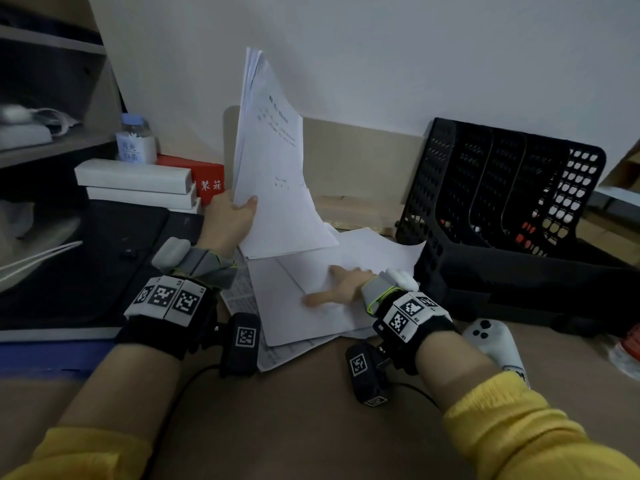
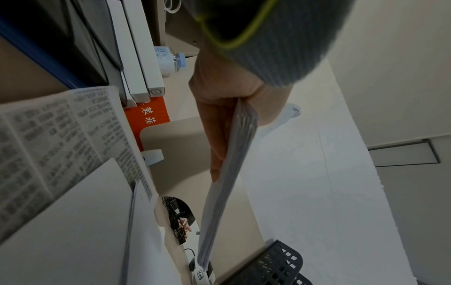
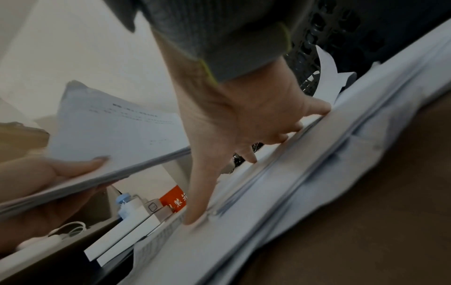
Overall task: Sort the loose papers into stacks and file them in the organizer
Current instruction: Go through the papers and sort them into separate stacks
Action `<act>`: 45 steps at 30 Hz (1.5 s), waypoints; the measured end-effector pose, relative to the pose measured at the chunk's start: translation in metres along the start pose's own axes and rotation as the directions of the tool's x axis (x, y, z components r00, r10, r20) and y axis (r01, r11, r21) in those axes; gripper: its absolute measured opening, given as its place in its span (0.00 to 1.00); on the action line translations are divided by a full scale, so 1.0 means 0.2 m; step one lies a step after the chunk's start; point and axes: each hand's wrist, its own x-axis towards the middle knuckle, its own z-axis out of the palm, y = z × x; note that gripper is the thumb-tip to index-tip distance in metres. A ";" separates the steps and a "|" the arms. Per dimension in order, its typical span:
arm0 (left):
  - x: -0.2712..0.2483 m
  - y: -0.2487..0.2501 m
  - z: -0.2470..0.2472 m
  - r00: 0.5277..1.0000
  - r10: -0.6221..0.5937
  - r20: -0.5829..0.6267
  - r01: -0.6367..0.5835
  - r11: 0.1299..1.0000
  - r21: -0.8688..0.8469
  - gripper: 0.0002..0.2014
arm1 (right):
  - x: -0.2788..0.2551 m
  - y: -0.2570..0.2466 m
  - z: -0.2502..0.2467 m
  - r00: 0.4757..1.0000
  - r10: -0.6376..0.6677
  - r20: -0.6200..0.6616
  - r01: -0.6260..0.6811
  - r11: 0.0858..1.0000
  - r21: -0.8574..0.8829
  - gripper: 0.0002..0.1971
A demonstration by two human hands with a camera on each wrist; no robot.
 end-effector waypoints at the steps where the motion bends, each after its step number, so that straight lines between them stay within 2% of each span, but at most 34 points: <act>1: 0.00 0.00 0.00 1.000 0.000 -0.004 0.000 1.000 0.006 0.20 | 0.00 0.00 0.01 1.000 0.007 0.018 -0.007 1.000 -0.002 0.63; 4: 0.01 0.01 0.00 1.000 -0.002 0.000 0.002 1.000 0.012 0.20 | -0.01 0.00 0.02 1.000 0.020 0.011 -0.020 0.999 -0.031 0.65; 6: 0.01 0.01 0.00 1.000 -0.006 0.002 0.006 1.000 0.005 0.20 | 0.00 -0.01 0.03 1.000 0.023 0.012 -0.023 0.999 -0.032 0.61; 8: 0.01 0.00 -0.02 1.000 -0.010 0.007 0.010 1.000 0.003 0.20 | 0.00 -0.03 0.03 1.000 -0.007 0.014 0.007 1.000 -0.011 0.52; 10: 0.02 0.00 -0.03 0.999 -0.025 0.021 0.025 1.000 -0.001 0.21 | -0.02 -0.06 0.02 0.996 -0.089 -0.011 0.089 0.996 0.010 0.38; 12: 0.03 0.01 -0.05 0.999 -0.031 0.018 0.031 0.999 -0.017 0.20 | -0.03 -0.09 0.01 0.986 -0.139 -0.089 0.138 0.990 -0.022 0.27; 14: 0.03 0.01 -0.05 1.000 -0.027 0.008 0.028 0.999 -0.036 0.19 | -0.04 -0.11 0.00 0.971 -0.147 -0.186 0.140 0.989 -0.050 0.21; 16: 0.03 0.02 -0.06 1.000 -0.019 -0.004 0.018 0.998 -0.056 0.19 | -0.02 -0.12 -0.01 0.954 -0.118 -0.275 0.107 0.993 -0.052 0.15; 18: 0.03 0.02 -0.07 1.000 -0.025 -0.008 0.024 0.997 -0.076 0.19 | 0.02 -0.11 -0.02 0.932 -0.019 -0.361 0.029 0.999 0.021 0.10; 20: 0.03 0.02 -0.08 0.999 -0.027 -0.020 0.025 0.995 -0.094 0.19 | 0.06 -0.08 -0.05 0.890 0.102 -0.445 -0.033 0.986 0.161 0.13; 22: 0.04 0.03 -0.09 0.999 -0.028 -0.046 0.023 0.994 -0.104 0.20 | 0.07 -0.02 -0.09 0.854 0.180 -0.488 -0.030 0.954 0.299 0.14; 25: 0.04 0.03 -0.11 0.996 -0.002 -0.092 -0.005 0.997 -0.078 0.20 | 0.07 0.06 -0.11 0.805 0.235 -0.545 0.036 0.897 0.440 0.11; 29: 0.04 0.03 -0.12 0.991 0.025 -0.131 -0.025 1.000 0.001 0.20 | 0.07 0.13 -0.12 0.703 0.320 -0.635 0.191 0.776 0.602 0.15; 31: 0.04 0.03 -0.12 0.994 0.020 -0.104 -0.016 0.999 0.040 0.20 | 0.06 0.15 -0.12 0.633 0.287 -0.719 0.346 0.727 0.594 0.12; 34: 0.02 0.02 -0.09 0.997 0.006 -0.077 0.001 0.997 0.079 0.20 | 0.02 0.15 -0.14 0.478 0.286 -0.831 0.566 0.623 0.540 0.11; 37: 0.01 0.00 -0.07 0.999 -0.012 -0.042 0.017 0.993 0.120 0.19 | -0.02 0.14 -0.18 0.340 0.369 -0.865 0.718 0.493 0.492 0.15; 40: 0.00 -0.01 -0.07 0.999 -0.040 -0.033 0.044 0.988 0.145 0.19 | -0.03 0.15 -0.22 0.250 0.464 -0.850 0.802 0.393 0.450 0.16; 42: 0.00 -0.02 -0.07 0.997 -0.064 -0.037 0.069 0.987 0.149 0.19 | -0.02 0.16 -0.23 0.233 0.517 -0.824 0.827 0.340 0.447 0.17; 45: 0.00 -0.04 -0.08 0.994 -0.105 -0.017 0.106 0.988 0.109 0.20 | 0.00 0.18 -0.25 0.305 0.564 -0.767 0.816 0.260 0.516 0.17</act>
